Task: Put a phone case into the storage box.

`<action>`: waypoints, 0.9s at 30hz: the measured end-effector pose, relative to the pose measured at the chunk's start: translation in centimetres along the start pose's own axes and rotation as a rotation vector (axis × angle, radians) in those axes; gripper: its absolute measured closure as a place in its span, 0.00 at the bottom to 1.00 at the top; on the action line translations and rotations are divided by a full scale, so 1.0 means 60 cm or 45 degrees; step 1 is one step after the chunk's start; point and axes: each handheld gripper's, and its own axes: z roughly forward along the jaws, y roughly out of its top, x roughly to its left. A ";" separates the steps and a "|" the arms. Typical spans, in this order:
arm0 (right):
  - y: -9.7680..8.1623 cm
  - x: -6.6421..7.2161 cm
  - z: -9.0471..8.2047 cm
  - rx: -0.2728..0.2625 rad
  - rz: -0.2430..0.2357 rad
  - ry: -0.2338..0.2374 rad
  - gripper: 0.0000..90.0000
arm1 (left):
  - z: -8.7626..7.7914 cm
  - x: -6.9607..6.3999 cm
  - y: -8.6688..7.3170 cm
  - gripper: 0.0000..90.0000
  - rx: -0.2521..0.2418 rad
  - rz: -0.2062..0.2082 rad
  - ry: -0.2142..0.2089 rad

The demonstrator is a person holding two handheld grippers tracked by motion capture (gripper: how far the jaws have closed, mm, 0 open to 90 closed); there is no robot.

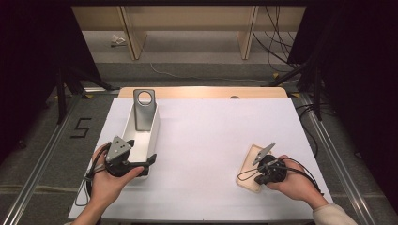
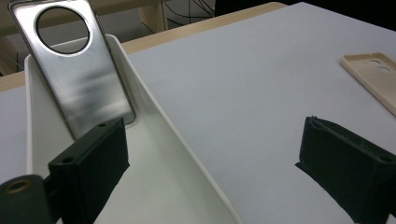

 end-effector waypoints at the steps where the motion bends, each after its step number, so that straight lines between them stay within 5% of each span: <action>1: 0.000 0.000 -0.001 0.014 -0.008 -0.004 1.00 | 0.000 0.000 0.000 0.08 0.000 0.001 -0.001; 18: -0.029 -0.038 -0.012 0.104 0.033 -0.130 1.00 | 0.000 -0.002 0.001 0.08 -0.001 0.010 -0.006; 27: -0.035 -0.046 -0.015 0.104 0.056 -0.139 1.00 | 0.000 -0.002 0.001 0.09 -0.002 0.010 -0.005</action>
